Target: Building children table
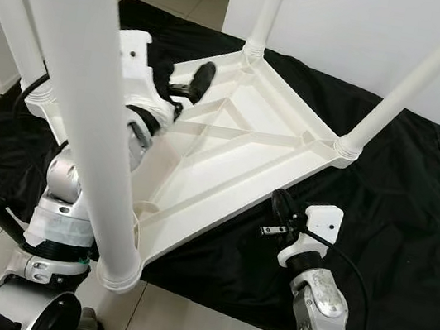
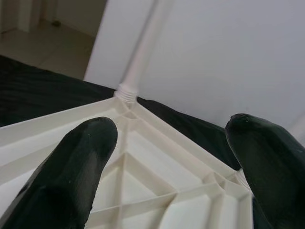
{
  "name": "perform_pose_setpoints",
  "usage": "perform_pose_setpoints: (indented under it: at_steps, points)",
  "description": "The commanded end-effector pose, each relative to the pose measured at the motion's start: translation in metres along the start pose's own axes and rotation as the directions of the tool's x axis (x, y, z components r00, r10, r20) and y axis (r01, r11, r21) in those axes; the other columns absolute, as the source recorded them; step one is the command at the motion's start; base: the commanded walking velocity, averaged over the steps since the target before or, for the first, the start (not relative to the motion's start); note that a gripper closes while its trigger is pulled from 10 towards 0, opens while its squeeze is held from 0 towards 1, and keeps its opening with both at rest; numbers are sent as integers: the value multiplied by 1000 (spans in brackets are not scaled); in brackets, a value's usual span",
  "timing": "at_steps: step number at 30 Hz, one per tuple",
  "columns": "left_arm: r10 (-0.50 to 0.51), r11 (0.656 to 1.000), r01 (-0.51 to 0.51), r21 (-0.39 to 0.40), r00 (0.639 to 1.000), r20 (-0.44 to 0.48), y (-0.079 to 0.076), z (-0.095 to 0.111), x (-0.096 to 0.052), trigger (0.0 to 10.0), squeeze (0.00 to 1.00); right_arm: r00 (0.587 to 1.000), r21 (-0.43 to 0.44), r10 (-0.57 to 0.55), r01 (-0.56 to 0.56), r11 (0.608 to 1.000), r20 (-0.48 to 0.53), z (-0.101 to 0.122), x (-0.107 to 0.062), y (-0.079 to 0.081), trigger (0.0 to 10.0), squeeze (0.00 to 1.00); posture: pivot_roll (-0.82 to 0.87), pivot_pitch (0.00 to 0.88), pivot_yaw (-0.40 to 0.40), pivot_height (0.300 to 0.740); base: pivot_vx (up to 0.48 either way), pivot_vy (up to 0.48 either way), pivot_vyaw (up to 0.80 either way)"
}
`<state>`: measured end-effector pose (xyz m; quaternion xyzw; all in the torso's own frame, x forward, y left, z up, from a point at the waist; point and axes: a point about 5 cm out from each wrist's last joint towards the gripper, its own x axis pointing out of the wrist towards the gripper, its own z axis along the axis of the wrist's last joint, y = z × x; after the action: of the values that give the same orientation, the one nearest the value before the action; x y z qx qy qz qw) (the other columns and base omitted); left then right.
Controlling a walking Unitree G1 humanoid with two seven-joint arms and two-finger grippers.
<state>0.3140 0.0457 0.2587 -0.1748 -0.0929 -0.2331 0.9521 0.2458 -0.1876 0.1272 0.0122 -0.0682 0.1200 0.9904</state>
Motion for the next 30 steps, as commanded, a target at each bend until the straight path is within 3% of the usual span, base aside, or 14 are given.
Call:
perform_pose_setpoints:
  at_steps: [1, 2, 5, 6, 7, 11, 14, 16, 20, 23, 26, 30]
  points:
    - [-91, 994, 90, -59, 996, -16, -25, -6, 0, 10000, 0, 1000, 3, -9, 9, 1000, -24, -5, 0, 0, 10000, 0, 101, 92, -79, 740, 0, 0, 0]
    - [-127, 990, 125, -61, 992, -28, -33, -7, -2, 10000, 0, 999, 0, -29, 29, 1000, -17, -5, 2, 0, 10000, 0, 101, 89, -77, 740, 0, 0, 0]
    - [-166, 986, 165, -33, 985, -39, -38, -7, -4, 10000, 0, 956, -38, -295, 294, 955, -4, -8, 10, -20, 10000, 0, 107, 83, -75, 740, 0, 0, 0]
    - [-166, 986, 165, -33, 985, -39, -38, -7, -4, 10000, 0, 956, -38, -295, 294, 955, -4, -8, 10, -20, 10000, 0, 107, 83, -75, 740, 0, 0, 0]
    - [-184, 983, 184, -15, 982, -36, -37, -5, -5, 10000, 0, 918, -46, -397, 397, 917, -1, -11, 13, -27, 10000, 0, 108, 82, -72, 740, 0, 0, 0]
    - [-186, 982, 186, -11, 982, -40, -36, -4, -6, 10000, 0, 902, -49, -432, 432, 901, -3, -13, 13, -29, 10000, 0, 108, 82, -72, 740, 0, 0, 0]
    - [-261, 964, 264, 37, 963, -61, -32, -6, -10, 10000, 0, 866, -66, -498, 495, 866, -34, -22, 21, -32, 10000, 0, 111, 85, -71, 740, 0, 0, 0]
    - [-261, 964, 264, 37, 963, -61, -32, -6, -10, 10000, 0, 866, -66, -498, 495, 866, -34, -22, 21, -32, 10000, 0, 111, 85, -71, 740, 0, 0, 0]
    - [-405, 893, 427, 141, 900, -160, -16, -19, -24, 10000, 0, 825, -42, -556, 555, 831, -99, -34, 48, -40, 10000, 0, 123, 102, -76, 740, 0, 0, 0]
    - [-437, 857, 475, 201, 875, -207, -16, -22, -27, 10000, 0, 808, -40, -574, 574, 818, -131, -39, 56, -46, 10000, 0, 135, 119, -83, 740, 0, 0, 0]
    - [-474, 833, 515, 203, 853, -219, -19, -19, -30, 10000, 0, 826, -19, -545, 548, 836, -147, -40, 64, -47, 10000, 0, 139, 124, -85, 740, 0, 0, 0]
    - [-486, 831, 521, 194, 851, -200, -27, -7, -33, 10000, 0, 850, -34, -503, 505, 863, -157, -37, 78, -51, 10000, 0, 155, 160, -91, 740, 0, 0, 0]
